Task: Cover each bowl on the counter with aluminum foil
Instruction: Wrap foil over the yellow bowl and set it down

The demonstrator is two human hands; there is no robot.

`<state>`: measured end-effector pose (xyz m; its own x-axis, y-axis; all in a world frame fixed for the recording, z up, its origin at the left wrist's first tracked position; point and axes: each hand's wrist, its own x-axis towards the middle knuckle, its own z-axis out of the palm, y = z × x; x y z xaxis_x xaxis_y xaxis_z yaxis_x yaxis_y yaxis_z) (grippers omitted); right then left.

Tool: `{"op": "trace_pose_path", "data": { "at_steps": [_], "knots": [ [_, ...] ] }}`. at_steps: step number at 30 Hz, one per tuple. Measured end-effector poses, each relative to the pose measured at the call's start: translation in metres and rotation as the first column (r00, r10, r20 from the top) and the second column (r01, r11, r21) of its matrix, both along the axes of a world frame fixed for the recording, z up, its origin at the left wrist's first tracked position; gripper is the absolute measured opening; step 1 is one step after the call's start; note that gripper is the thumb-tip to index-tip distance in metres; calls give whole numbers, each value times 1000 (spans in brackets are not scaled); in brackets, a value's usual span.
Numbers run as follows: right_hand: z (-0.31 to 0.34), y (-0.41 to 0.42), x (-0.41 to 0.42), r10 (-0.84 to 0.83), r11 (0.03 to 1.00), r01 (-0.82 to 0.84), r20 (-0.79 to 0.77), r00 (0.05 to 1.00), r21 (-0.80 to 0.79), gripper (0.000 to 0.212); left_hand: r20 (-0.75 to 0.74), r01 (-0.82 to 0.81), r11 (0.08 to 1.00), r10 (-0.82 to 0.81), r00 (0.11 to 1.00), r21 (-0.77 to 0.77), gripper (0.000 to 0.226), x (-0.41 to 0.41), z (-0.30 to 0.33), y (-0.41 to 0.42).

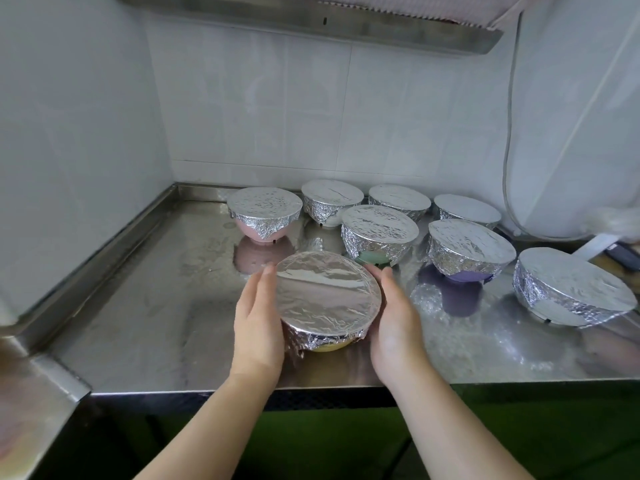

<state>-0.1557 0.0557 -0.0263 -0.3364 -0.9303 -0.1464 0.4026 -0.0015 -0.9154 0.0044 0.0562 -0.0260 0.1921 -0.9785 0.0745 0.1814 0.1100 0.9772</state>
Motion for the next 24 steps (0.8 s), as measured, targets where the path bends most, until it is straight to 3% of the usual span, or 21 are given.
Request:
{"op": "trace_pose_path", "data": {
  "at_steps": [2,4,6,8,13,24],
  "knots": [
    [1,5,-14,136,988,-147,-181,974,-53,76,155,137,989,-127,980,-51,63,13,-1,0],
    [-2,10,-23,279,947,-318,-365,888,-50,123,345,277,956,-230,910,-94,106,24,-7,-4],
    [-4,14,-28,373,892,-449,-490,788,-44,143,444,380,918,-295,846,-113,131,32,-11,-7],
    [-7,16,-30,389,870,-492,-565,728,-35,152,448,391,910,-296,844,-136,135,33,-15,-9],
    [-5,20,-34,400,858,-513,-599,693,-21,163,457,381,913,-279,845,-146,146,30,-15,-9],
    [-17,15,-37,327,876,-481,-675,661,-46,151,503,370,912,-238,831,-179,144,33,-18,-9]
  ]
}}
